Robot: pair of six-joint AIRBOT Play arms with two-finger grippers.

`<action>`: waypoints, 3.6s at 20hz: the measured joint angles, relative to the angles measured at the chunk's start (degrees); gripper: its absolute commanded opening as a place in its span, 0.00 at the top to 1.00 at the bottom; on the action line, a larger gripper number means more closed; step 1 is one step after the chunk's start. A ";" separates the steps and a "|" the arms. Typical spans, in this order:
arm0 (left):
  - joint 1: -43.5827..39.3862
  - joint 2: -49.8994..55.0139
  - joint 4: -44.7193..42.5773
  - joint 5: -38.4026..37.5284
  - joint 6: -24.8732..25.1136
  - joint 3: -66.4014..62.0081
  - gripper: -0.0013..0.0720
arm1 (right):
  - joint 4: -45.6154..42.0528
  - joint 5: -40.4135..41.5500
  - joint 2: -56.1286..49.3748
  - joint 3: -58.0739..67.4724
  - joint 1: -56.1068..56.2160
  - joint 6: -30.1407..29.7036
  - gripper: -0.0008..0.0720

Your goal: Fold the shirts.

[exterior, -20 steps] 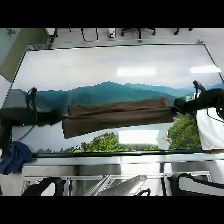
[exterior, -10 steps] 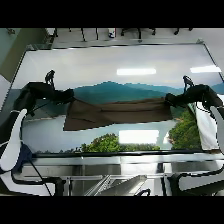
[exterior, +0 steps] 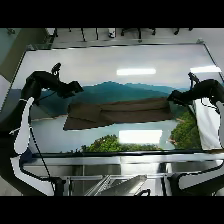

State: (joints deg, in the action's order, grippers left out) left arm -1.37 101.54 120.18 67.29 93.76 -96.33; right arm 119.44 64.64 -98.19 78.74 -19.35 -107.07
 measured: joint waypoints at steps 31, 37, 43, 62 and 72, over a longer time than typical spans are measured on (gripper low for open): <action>-37.44 23.67 7.54 -4.28 -2.91 -16.81 0.97 | 13.86 28.76 17.22 11.58 2.78 -2.86 0.96; -33.94 17.59 11.89 -0.17 -4.00 -20.24 0.97 | 14.16 29.33 18.93 11.58 5.86 -1.64 0.96; -17.42 -4.92 14.08 8.02 -2.82 -20.52 0.97 | 16.57 21.70 19.02 11.58 18.47 2.40 0.96; 20.90 -52.30 14.47 9.60 7.48 1.79 0.97 | 12.17 -26.23 -0.72 11.65 53.13 10.93 0.08; 21.42 -57.20 14.88 7.82 7.74 7.54 0.97 | 6.71 0.92 1.53 1.38 29.64 15.63 0.02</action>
State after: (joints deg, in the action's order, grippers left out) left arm 20.05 44.34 135.06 75.11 101.49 -88.79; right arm 126.15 65.56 -96.66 80.12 10.28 -91.44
